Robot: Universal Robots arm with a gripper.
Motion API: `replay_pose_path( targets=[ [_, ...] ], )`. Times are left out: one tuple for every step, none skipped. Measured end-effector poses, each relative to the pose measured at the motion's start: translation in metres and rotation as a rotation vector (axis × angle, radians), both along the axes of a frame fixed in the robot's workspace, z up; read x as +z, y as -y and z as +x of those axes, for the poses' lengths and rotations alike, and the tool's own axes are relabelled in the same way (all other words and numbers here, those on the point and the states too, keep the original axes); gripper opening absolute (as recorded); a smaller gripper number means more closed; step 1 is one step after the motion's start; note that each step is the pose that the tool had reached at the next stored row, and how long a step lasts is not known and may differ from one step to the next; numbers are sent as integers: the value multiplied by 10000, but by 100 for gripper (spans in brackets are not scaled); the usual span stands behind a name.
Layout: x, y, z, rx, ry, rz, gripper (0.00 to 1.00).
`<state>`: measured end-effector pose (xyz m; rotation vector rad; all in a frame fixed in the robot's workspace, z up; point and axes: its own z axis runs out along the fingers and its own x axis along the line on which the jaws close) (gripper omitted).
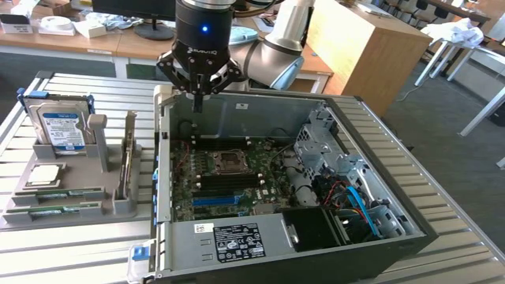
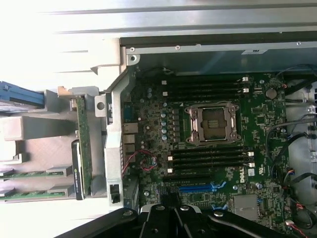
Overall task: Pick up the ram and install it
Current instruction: 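Reach for the ram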
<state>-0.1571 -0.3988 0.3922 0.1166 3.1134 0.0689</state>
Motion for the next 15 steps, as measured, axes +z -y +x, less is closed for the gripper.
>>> replay_pose_path(
  targets=[
    [0, 0, -6, 0, 0, 0, 10],
    [0, -1, -10, 0, 0, 0, 10],
    [0, -1, -15, 0, -1, -1, 10],
    [0, -1, -20, 0, -1, -1, 10],
    [-1, -2, -23, 0, 0, -1, 10],
    [-1, -2, -28, 1, 0, 0, 10],
    [-1, -2, -31, 0, -1, 0, 10],
    [-1, -2, -34, 0, -1, -1, 10],
    [-1, -2, -37, 1, -1, -1, 10],
    [-2, -2, -40, 0, -1, 0, 10],
    [-2, -2, -45, 0, 0, 0, 10],
    [-2, -3, -49, 0, -1, 0, 10],
    [-2, -3, -53, 0, -1, -1, 10],
    [-2, -2, -59, 0, -1, 0, 10],
    [-3, -2, -65, 0, 0, 0, 10]
  ],
)
